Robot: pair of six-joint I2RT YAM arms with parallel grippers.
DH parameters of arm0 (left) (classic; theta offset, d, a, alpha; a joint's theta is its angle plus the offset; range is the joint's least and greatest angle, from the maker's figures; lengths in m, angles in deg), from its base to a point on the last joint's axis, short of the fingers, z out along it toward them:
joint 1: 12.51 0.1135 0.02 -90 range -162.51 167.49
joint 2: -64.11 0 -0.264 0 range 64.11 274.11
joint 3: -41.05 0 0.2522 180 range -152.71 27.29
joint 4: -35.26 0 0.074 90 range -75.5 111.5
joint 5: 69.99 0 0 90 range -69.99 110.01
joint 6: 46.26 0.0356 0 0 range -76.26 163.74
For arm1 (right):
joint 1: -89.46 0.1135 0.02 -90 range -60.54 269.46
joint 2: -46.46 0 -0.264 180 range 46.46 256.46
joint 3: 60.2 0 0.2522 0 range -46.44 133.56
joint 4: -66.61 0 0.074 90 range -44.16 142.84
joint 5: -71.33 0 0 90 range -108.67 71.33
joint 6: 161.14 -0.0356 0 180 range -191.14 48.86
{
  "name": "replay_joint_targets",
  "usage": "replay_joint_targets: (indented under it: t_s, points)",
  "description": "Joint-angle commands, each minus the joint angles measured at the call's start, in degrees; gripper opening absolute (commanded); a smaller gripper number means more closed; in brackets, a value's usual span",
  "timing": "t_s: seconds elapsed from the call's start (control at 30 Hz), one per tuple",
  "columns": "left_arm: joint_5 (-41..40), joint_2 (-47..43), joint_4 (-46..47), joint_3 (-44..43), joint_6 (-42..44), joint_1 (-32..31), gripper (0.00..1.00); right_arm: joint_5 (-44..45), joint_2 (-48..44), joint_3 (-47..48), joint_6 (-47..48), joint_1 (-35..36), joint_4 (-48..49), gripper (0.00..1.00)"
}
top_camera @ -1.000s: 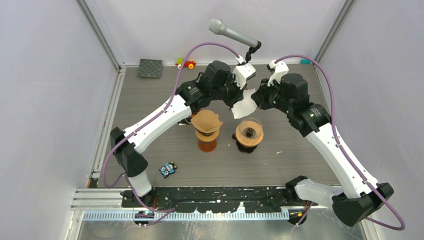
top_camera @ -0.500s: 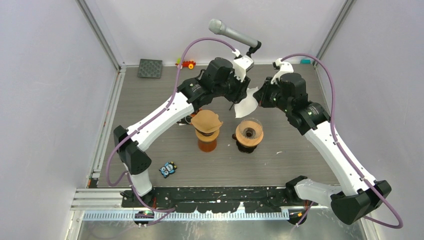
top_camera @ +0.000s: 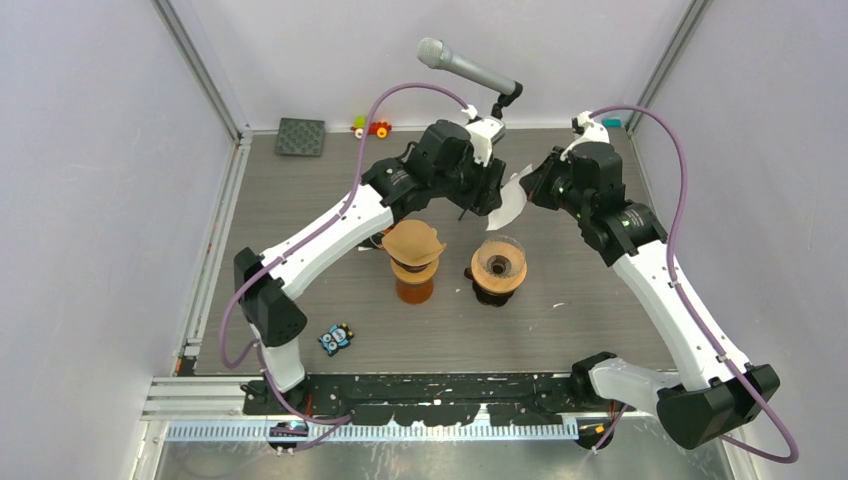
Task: Place the coffee filter in the dripper
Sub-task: Place the coffee filter in the coffee dripper.
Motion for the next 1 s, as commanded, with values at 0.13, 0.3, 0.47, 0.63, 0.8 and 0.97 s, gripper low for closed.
replay_joint_targets:
  t_s: [0.13, 0.3, 0.47, 0.63, 0.8, 0.97]
  points:
    - [1.96, 1.69, 1.77, 0.59, -1.85, -0.10, 0.59, -0.96, -0.48, -0.04, -2.46, -1.04, 3.12, 0.00]
    - [1.69, 2.42, 1.71, 0.47, -1.25, -0.18, 0.60, -1.04, -0.70, -0.16, -2.56, -1.30, 3.22, 0.00]
    - [1.95, 2.11, 2.03, 1.16, -0.59, -0.27, 0.54, -0.90, -0.79, -0.29, -2.47, -1.38, 3.40, 0.00]
    - [1.66, 1.45, 2.27, 1.79, 0.28, -0.27, 0.46, -1.02, -0.87, -0.42, -2.55, -1.66, 3.46, 0.00]
    - [1.14, 0.46, 2.43, 2.02, 1.13, -0.27, 0.49, -1.01, -1.13, -0.70, -2.57, -1.90, 3.62, 0.00]
    - [1.90, -0.57, 3.75, 3.49, 1.67, -0.27, 0.58, -1.62, -1.15, -0.81, -3.05, -2.18, 3.84, 0.00]
